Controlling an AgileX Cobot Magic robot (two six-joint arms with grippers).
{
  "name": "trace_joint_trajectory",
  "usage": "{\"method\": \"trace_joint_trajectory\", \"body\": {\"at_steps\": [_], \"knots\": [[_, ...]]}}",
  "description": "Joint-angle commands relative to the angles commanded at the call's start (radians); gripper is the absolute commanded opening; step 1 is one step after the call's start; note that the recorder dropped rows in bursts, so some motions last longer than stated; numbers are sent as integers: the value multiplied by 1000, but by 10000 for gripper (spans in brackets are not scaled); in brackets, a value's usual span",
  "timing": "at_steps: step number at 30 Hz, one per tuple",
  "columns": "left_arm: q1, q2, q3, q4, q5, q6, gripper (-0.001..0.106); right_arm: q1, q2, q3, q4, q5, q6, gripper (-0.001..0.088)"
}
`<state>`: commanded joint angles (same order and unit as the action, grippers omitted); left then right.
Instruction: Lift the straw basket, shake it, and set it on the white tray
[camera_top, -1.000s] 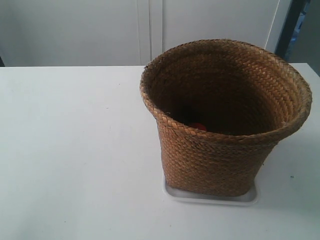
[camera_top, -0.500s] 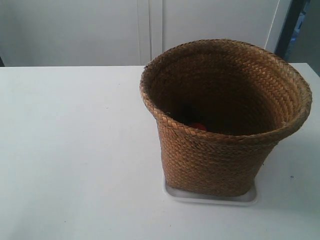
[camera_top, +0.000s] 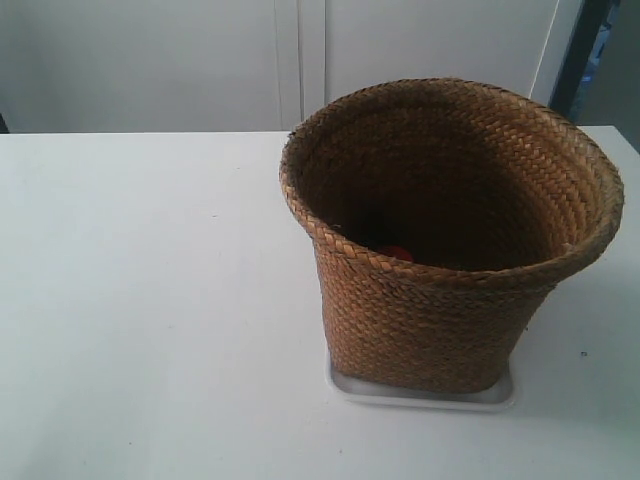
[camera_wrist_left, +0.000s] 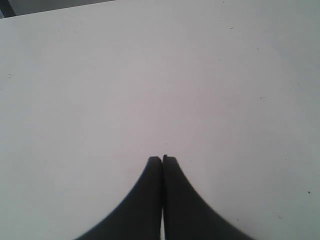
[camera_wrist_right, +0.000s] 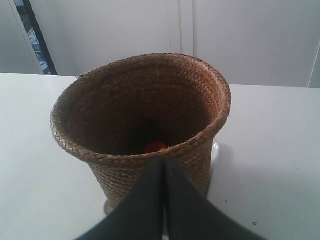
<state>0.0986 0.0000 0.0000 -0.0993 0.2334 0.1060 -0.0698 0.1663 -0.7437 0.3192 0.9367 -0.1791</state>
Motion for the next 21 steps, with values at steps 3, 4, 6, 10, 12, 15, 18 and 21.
{"method": "trace_joint_trajectory", "body": {"at_steps": [3,4,6,10,12,15,18,21], "knots": [[0,0,0,0,0,0,0,0,0,0,0,0,0,0],[0,0,0,0,0,0,0,0,0,0,0,0,0,0],[0,0,0,0,0,0,0,0,0,0,0,0,0,0],[0,0,0,0,0,0,0,0,-1,0,-12,0,-25,0],[0,0,0,0,0,0,0,0,-1,0,-33,-21,-50,0],[0,0,0,0,0,0,0,0,-1,0,-33,-196,-52,0],[0,0,0,0,0,0,0,0,-1,1,-28,-412,-52,0],[0,0,0,0,0,0,0,0,2,49,-28,-556,-52,0]]}}
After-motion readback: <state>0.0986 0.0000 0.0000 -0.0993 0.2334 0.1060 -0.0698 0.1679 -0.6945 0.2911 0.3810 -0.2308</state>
